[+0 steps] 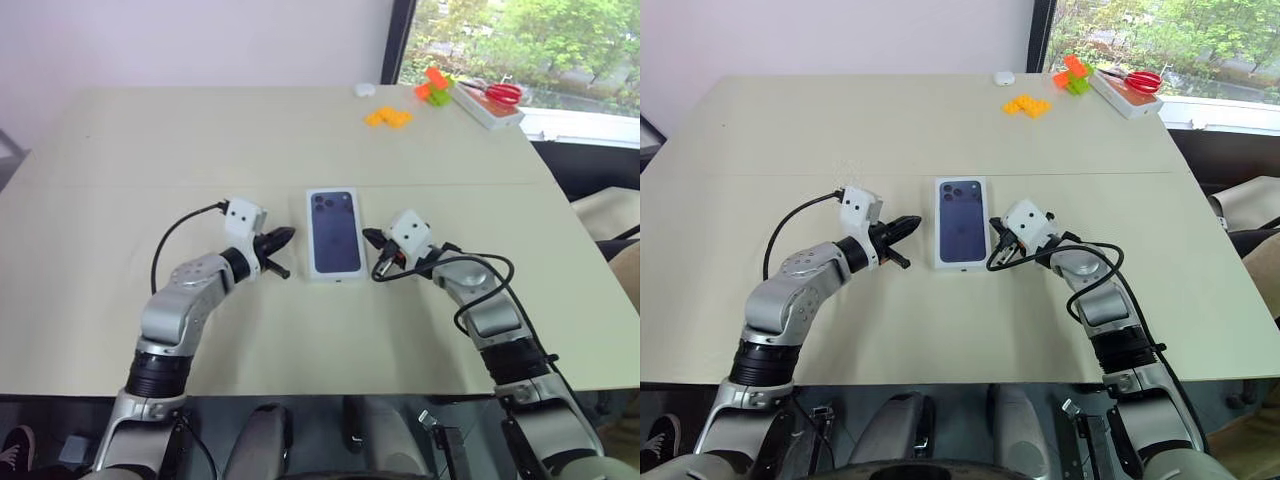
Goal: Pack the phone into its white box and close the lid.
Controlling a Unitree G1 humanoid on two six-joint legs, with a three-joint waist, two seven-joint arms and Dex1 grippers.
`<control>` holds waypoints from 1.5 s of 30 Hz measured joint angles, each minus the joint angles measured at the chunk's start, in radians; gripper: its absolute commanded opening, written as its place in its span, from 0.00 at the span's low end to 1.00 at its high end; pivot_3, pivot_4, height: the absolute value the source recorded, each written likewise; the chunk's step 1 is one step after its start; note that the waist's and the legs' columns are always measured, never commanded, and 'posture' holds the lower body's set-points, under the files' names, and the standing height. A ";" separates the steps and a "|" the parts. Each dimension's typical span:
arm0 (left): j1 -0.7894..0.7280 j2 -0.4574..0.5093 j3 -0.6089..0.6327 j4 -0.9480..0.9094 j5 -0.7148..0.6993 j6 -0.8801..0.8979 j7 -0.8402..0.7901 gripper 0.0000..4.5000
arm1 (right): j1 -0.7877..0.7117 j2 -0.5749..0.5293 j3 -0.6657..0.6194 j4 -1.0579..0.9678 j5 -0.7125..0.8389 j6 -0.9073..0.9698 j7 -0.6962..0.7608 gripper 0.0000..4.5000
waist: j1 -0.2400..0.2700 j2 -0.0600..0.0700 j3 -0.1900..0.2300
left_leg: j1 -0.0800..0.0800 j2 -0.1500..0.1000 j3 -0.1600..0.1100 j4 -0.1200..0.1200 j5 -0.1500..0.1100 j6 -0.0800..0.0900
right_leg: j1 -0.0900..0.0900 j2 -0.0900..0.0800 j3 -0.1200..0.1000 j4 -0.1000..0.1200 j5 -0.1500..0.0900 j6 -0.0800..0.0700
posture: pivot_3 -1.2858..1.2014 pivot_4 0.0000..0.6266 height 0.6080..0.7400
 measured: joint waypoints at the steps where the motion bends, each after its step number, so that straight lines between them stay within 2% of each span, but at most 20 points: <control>1: -0.009 -0.013 -0.013 0.024 0.006 -0.002 0.000 0.00 | 0.000 0.000 0.000 0.000 -0.002 0.000 0.000 0.01 | 0.000 0.000 0.000 | 0.000 0.000 0.000 0.000 0.000 0.000 | 0.000 0.000 0.000 0.000 0.000 0.000 | 0.52 0.24 1.00; 9: -0.033 -0.043 -0.026 0.111 0.041 -0.042 -0.005 0.00 | -0.002 0.002 0.000 0.000 -0.004 0.019 0.000 0.01 | -0.001 0.000 0.000 | 0.005 -0.001 0.001 0.000 0.000 0.000 | 0.000 0.000 0.002 0.007 0.000 0.000 | 0.52 0.24 1.00; 23: -0.116 -0.063 0.014 0.073 -0.006 0.002 0.000 0.00 | -0.071 0.003 -0.004 -0.003 -0.003 0.057 0.004 0.01 | -0.005 0.000 0.000 | 0.009 0.000 0.002 0.001 0.001 -0.001 | 0.003 0.001 0.004 0.010 0.000 0.000 | 0.52 0.24 1.00; 35: -0.028 -0.010 0.055 0.010 -0.008 0.006 0.004 0.00 | -0.011 -0.031 -0.004 -0.004 -0.020 0.043 0.006 0.01 | -0.004 0.000 0.000 | 0.010 0.000 0.003 0.001 0.001 -0.001 | 0.003 0.001 0.004 0.010 0.000 0.000 | 0.52 0.24 1.00; 45: 0.017 -0.057 0.005 0.072 0.039 -0.040 0.020 0.00 | 0.001 -0.025 0.006 -0.006 -0.042 0.039 0.004 0.01 | -0.005 0.000 0.000 | 0.010 0.000 0.003 0.001 0.001 -0.001 | 0.003 0.001 0.004 0.010 0.000 0.000 | 0.52 0.24 1.00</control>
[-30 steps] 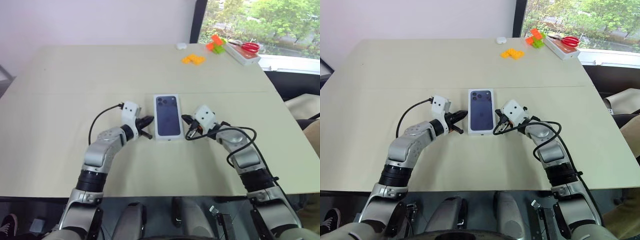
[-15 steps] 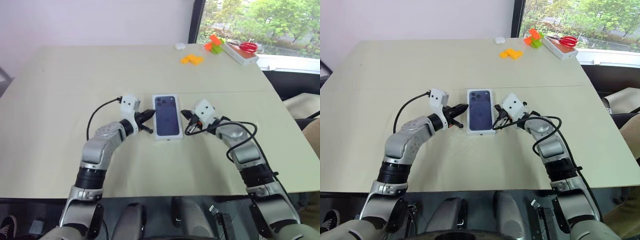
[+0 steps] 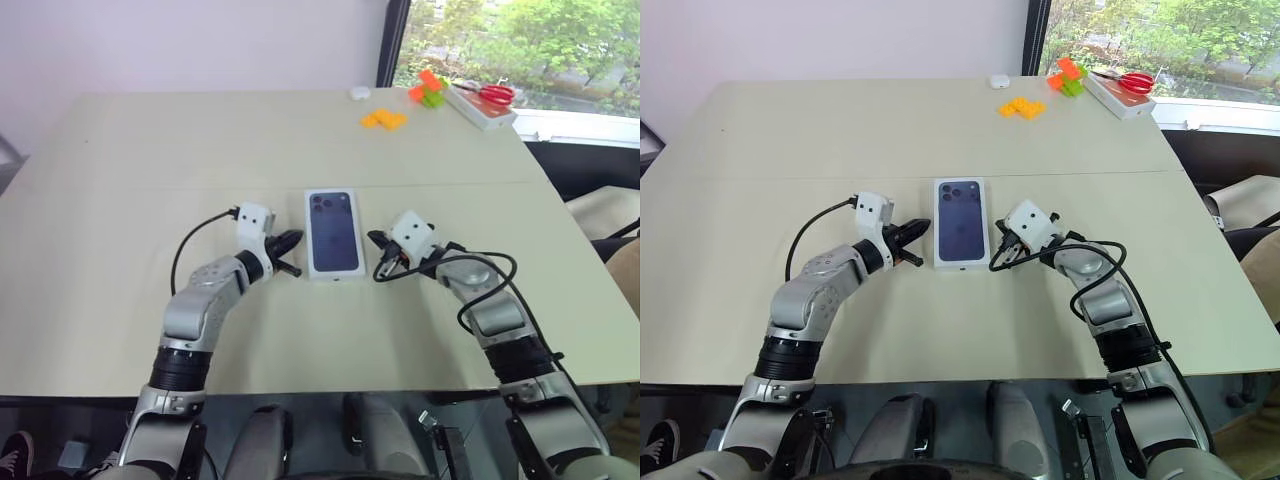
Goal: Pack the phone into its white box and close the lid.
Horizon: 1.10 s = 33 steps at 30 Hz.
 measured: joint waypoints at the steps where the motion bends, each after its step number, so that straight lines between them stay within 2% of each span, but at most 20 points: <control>1: 0.009 0.000 -0.002 0.008 0.004 0.000 -0.001 0.00 | 0.005 0.000 0.000 -0.001 0.000 0.000 0.000 0.01 | 0.001 0.000 0.000 | 0.000 0.000 0.000 0.000 0.000 0.000 | 0.000 0.000 0.000 0.000 0.000 0.000 | 0.52 0.24 1.00; 16: -0.014 -0.011 -0.022 0.039 0.030 -0.002 -0.004 0.00 | 0.016 0.031 0.013 -0.039 -0.002 0.029 -0.001 0.01 | 0.001 0.000 0.000 | -0.001 0.000 0.000 0.002 0.000 0.000 | 0.000 0.000 0.000 0.000 0.000 0.000 | 0.52 0.24 1.00; 24: -0.076 -0.017 0.019 0.039 -0.001 0.045 -0.004 0.00 | 0.015 0.036 0.012 -0.049 -0.001 0.054 0.000 0.01 | 0.001 0.000 0.000 | -0.002 0.000 -0.001 0.006 0.000 0.000 | 0.001 0.000 0.000 0.001 0.000 0.000 | 0.52 0.24 1.00; 33: -0.077 -0.015 0.019 0.034 0.000 0.067 -0.008 0.00 | 0.013 0.037 0.007 -0.054 0.001 0.069 -0.002 0.01 | 0.001 0.000 0.000 | -0.002 0.000 -0.001 0.007 0.000 0.001 | 0.001 0.000 0.000 0.001 0.000 0.000 | 0.52 0.24 1.00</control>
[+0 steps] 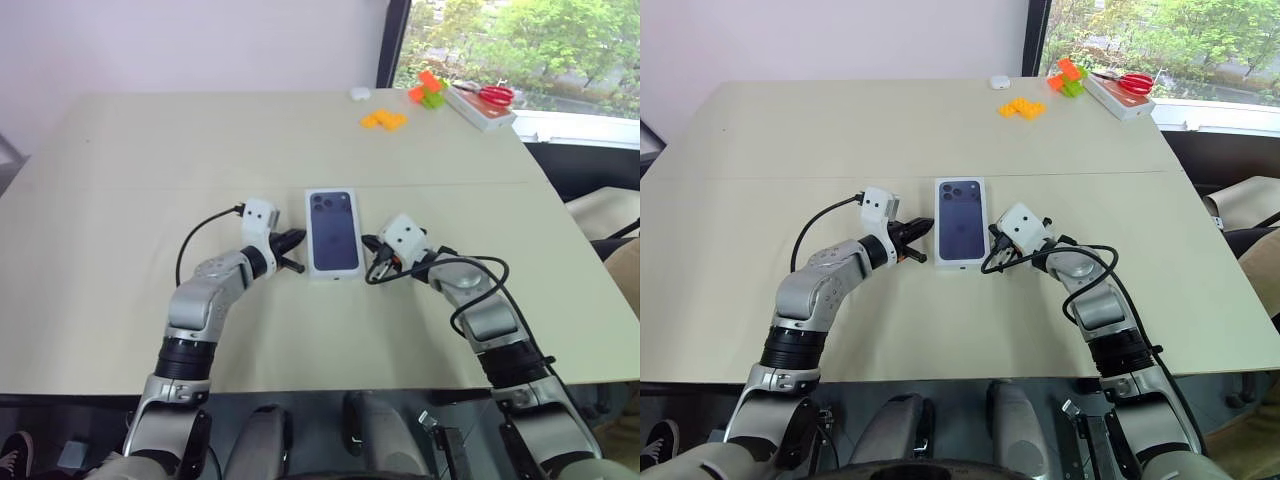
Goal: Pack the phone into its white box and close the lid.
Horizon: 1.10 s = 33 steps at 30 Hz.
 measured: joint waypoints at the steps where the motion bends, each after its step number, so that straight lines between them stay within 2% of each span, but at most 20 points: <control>1: 0.003 0.006 -0.006 0.000 0.003 -0.003 -0.002 0.00 | 0.000 0.000 0.000 0.000 0.000 -0.001 0.000 0.01 | 0.000 0.000 0.000 | 0.000 0.000 0.000 0.000 0.000 0.000 | 0.000 0.000 0.000 0.000 0.000 0.000 | 0.52 0.24 1.00; 12: 0.023 0.013 -0.068 0.004 0.075 -0.038 0.000 0.00 | 0.000 0.001 -0.002 -0.006 0.002 0.007 0.003 0.01 | 0.001 0.000 0.000 | 0.000 0.000 0.000 0.000 0.000 0.000 | 0.000 0.000 0.000 0.000 0.000 0.000 | 0.52 0.24 1.00; 33: -0.021 -0.013 -0.045 -0.060 0.075 0.027 0.014 0.00 | -0.039 -0.001 -0.020 -0.043 0.001 0.085 0.013 0.01 | -0.001 0.000 0.000 | -0.001 0.000 0.000 0.001 0.000 0.001 | 0.000 0.000 0.000 0.000 0.000 0.000 | 0.52 0.24 1.00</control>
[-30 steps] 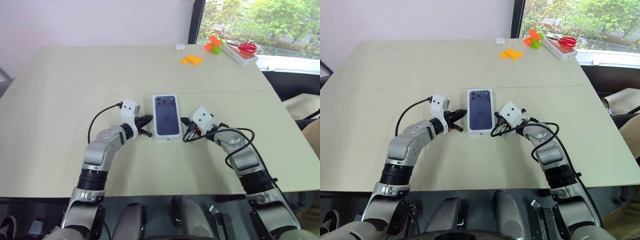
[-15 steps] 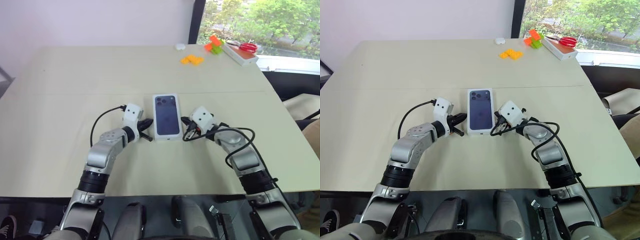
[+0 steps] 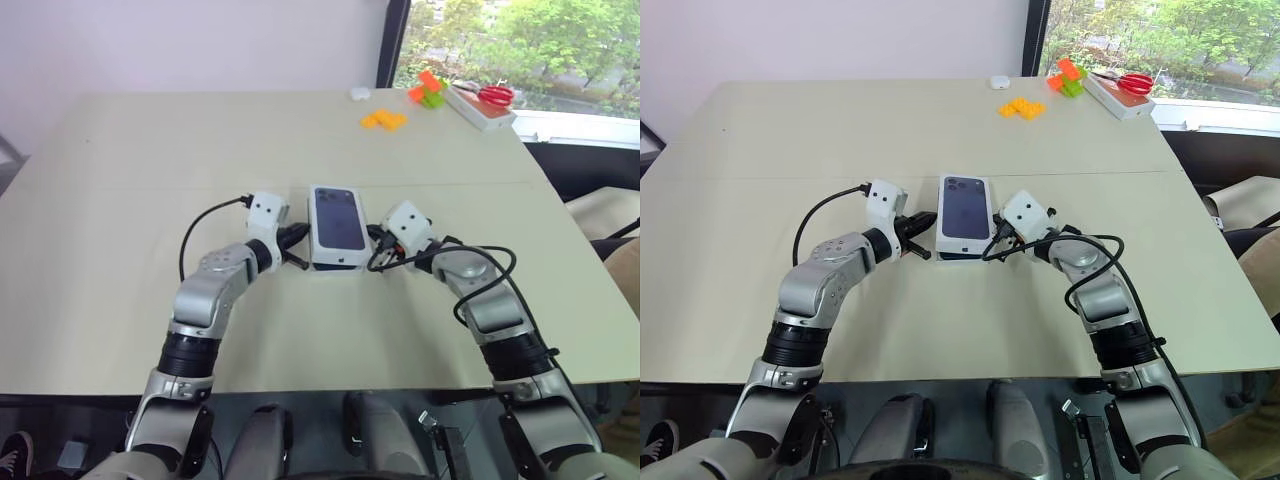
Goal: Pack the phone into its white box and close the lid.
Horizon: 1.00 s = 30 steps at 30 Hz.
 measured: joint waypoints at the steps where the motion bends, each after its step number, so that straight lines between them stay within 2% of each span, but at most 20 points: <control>1: 0.009 0.000 0.000 -0.009 0.000 0.000 0.000 0.00 | 0.000 0.000 0.000 0.000 0.000 0.000 0.000 0.01 | 0.000 0.000 0.000 | 0.000 0.000 0.000 0.000 0.000 0.000 | 0.000 0.000 0.000 0.000 0.000 0.000 | 0.52 0.24 1.00; 30: 0.072 -0.004 0.028 -0.062 -0.012 0.045 0.012 0.00 | 0.022 0.005 0.013 -0.067 -0.001 0.032 0.001 0.01 | 0.001 0.000 0.000 | 0.000 0.000 0.000 0.000 0.000 0.000 | 0.000 0.000 0.000 0.000 0.000 0.000 | 0.52 0.24 1.00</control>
